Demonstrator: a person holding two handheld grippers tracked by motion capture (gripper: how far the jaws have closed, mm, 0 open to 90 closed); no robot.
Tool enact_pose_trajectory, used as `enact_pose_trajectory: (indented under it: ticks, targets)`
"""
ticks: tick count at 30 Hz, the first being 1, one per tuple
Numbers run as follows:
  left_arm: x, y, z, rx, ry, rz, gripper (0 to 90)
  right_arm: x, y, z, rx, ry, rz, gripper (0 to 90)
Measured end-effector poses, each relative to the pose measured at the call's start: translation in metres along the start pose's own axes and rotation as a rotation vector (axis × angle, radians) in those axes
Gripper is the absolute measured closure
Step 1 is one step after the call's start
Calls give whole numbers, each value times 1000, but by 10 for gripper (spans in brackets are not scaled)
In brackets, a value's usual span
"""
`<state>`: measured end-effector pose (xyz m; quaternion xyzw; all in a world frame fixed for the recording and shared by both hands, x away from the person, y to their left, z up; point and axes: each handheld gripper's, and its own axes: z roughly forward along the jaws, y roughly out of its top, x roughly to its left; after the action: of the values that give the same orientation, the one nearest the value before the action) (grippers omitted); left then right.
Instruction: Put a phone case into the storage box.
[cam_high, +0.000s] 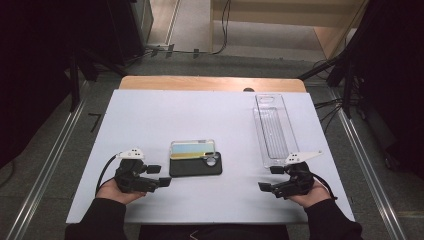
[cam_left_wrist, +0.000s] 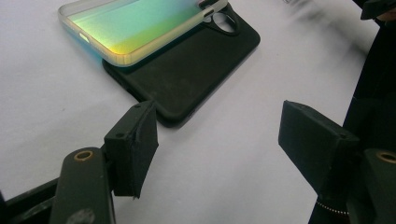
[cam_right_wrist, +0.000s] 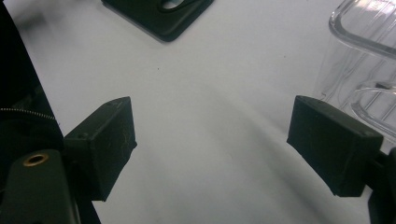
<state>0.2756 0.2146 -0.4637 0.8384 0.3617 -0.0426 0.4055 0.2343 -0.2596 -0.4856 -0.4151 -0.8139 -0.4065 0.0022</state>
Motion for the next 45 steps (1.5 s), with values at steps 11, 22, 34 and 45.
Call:
enact_pose_trajectory:
  ticks: [11, 22, 34, 45]
  targets:
    - [0, 0, 0, 5, 3, 0, 284, 1, 0, -2, -1, -8, 0, 135]
    - [0, 1, -1, 2, 11, 2, 284, 1, -1, -2, 11, -11, -11, 141]
    - [-2, 2, -1, -2, 11, 5, 285, 0, -1, -3, 7, -7, -9, 141]
    - [3, 10, -3, -8, 36, -4, 289, 0, -1, -3, 12, -14, -4, 144]
